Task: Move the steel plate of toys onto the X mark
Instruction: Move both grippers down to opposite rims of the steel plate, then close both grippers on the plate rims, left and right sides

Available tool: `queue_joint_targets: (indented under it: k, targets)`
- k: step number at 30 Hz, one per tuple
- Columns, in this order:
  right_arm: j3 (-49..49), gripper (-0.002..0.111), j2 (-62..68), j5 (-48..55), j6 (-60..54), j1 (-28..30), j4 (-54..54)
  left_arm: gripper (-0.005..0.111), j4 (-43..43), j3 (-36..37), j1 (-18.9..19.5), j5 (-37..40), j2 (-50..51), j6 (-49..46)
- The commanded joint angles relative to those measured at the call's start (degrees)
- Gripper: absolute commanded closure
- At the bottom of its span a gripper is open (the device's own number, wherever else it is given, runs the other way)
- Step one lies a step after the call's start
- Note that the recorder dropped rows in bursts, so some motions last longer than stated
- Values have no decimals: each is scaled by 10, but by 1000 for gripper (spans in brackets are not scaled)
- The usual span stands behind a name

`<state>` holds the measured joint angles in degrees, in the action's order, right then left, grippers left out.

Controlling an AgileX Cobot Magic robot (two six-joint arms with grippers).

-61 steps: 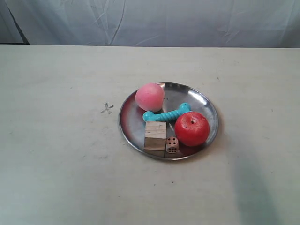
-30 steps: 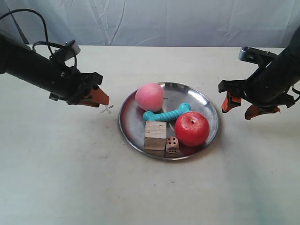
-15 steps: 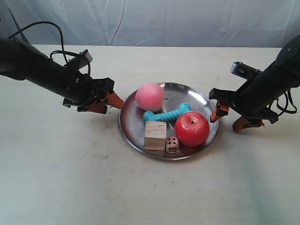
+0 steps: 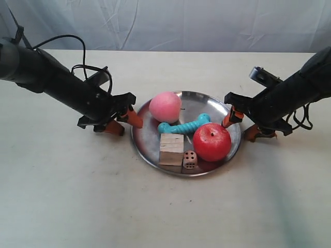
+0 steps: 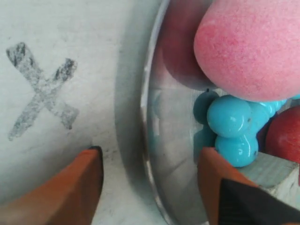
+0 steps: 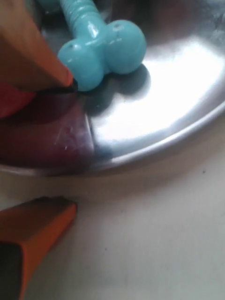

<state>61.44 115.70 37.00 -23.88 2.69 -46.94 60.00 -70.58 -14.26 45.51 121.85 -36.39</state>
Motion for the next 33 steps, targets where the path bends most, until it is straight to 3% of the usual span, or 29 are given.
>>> queue_joint_targets:
  k: [1, 6, 8, 12, 14, 16, 20, 33]
  targets:
    - [-6, 46, 44, -7, -33, 0, -15, 49, -3, 3, -9, -6, 31, 4]
    - [-6, 47, 70, -4, -71, 0, -55, 49, -5, 3, -33, -23, 41, 2]
    - [-6, 52, 79, 3, -85, 0, -64, 49, -5, 3, -42, -36, 41, 2]
    - [-6, 81, 97, 16, -87, 0, -70, 51, -2, 3, -52, -42, 41, 5]
    - [-6, 96, 103, 21, -87, 0, -76, 59, -1, 3, -55, -42, 41, 5]
    - [-6, 109, 107, 28, -88, 0, -83, 74, -1, 3, -54, -36, 41, 5]
    - [-6, 108, 109, 57, -94, 0, -90, 107, -1, 3, -54, -21, 41, 4]
    - [-6, 109, 109, 81, -100, 0, -106, 106, -1, 3, -54, -20, 41, 3]
